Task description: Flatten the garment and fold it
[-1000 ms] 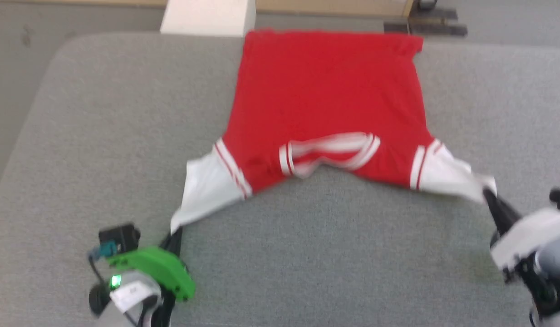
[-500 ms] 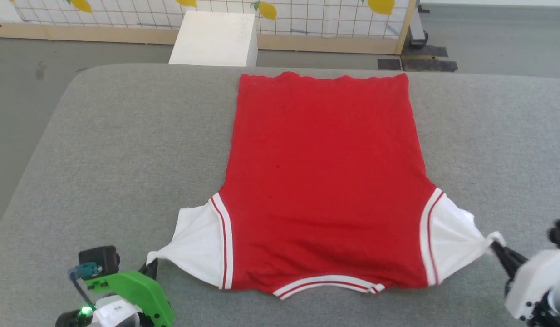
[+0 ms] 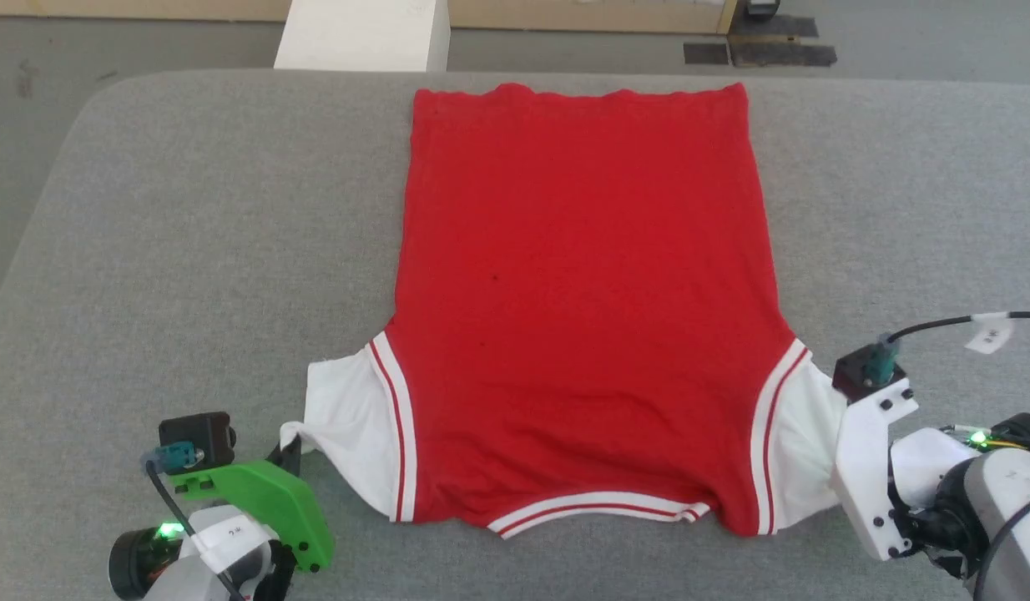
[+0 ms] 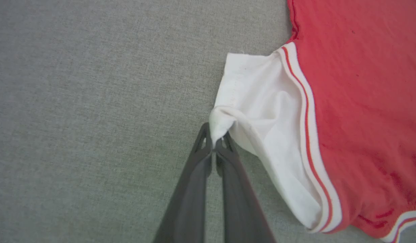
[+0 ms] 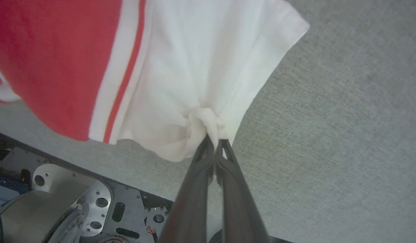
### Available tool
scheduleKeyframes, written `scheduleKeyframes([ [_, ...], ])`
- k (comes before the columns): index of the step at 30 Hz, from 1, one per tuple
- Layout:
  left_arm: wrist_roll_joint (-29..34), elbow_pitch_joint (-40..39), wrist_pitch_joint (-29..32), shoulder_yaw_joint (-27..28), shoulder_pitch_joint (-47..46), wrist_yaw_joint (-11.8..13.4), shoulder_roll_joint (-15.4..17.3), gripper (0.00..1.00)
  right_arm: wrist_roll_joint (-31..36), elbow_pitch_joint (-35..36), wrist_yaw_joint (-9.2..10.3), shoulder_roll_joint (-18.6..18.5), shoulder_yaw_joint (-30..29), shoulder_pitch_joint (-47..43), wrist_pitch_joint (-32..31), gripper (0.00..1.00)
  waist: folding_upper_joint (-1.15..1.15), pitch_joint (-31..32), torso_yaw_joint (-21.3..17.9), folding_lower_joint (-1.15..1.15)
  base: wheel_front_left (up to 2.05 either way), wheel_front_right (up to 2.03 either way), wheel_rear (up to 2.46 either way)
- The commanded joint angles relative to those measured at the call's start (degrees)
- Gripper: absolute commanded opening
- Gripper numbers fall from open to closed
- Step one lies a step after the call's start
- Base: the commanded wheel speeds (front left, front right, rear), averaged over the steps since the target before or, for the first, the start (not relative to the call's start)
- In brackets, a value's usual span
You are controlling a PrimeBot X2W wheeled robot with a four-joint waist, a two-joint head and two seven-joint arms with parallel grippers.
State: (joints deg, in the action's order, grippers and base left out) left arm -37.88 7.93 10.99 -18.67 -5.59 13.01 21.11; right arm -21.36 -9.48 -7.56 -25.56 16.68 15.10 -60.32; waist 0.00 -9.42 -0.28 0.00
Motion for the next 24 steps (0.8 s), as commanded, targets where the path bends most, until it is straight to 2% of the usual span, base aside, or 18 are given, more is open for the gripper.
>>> scheduleKeyframes([
  [1, 0.1, -0.1, -0.3, 0.0, -1.1, 0.2, -0.2, 0.0, 0.3, -1.5, 0.08, -0.6, 1.3, 1.0, -1.1, 0.0, 0.0, -1.2, 0.6, 0.0, 0.0, 0.0, 0.0],
  [6, -0.2, -0.1, -1.0, 0.1, -1.1, 0.0, -0.4, 0.0, -0.7, -4.6, 0.08, -0.9, 3.2, 2.3, -1.2, 0.0, 0.0, -1.5, 0.8, 0.0, 0.0, 0.0, 0.0],
  [7, -0.3, -0.1, -1.2, 0.2, -1.0, 0.1, -0.4, 0.0, -1.1, -4.7, 0.08, -0.9, 2.9, 2.6, -0.2, 0.27, 0.0, -1.3, 0.7, 0.0, 0.0, 0.0, 0.0],
  [8, -0.3, -0.2, -1.4, 0.3, -0.9, 0.1, -0.4, 0.0, -1.4, -4.8, 0.08, -0.8, 2.4, 2.7, 0.6, 1.0, 0.0, -1.1, 0.6, 0.0, 0.0, 0.0, 0.0],
  [12, -0.6, -1.0, -1.8, 0.6, 0.1, 0.5, -0.5, 0.0, -3.8, -3.7, 0.08, -0.2, -1.1, 2.5, 3.1, 1.0, 0.0, 0.2, -0.1, 0.0, 0.0, 0.0, 0.0],
  [17, -1.0, -2.0, -2.1, 0.8, 1.6, 0.9, -0.3, 0.0, -7.7, 1.3, 0.08, 1.0, -10.5, 0.4, 5.4, 1.0, 0.0, 2.2, -0.9, 0.0, 0.0, 0.0, 0.0],
  [20, -1.1, -2.6, -2.3, 0.9, 2.4, 1.2, -0.2, 0.0, -8.7, 6.0, 0.08, 3.2, -18.0, -1.2, 8.0, 1.0, 0.0, 3.1, -1.1, 0.0, 0.0, 0.0, 0.0],
  [24, -1.2, -3.6, -2.5, 1.2, 3.4, 1.7, 0.0, 0.0, -7.3, 11.6, 0.08, 8.2, -26.8, -0.9, 15.5, 1.0, 0.0, 3.5, -1.4, 0.0, 0.0, 0.0, 0.0],
])
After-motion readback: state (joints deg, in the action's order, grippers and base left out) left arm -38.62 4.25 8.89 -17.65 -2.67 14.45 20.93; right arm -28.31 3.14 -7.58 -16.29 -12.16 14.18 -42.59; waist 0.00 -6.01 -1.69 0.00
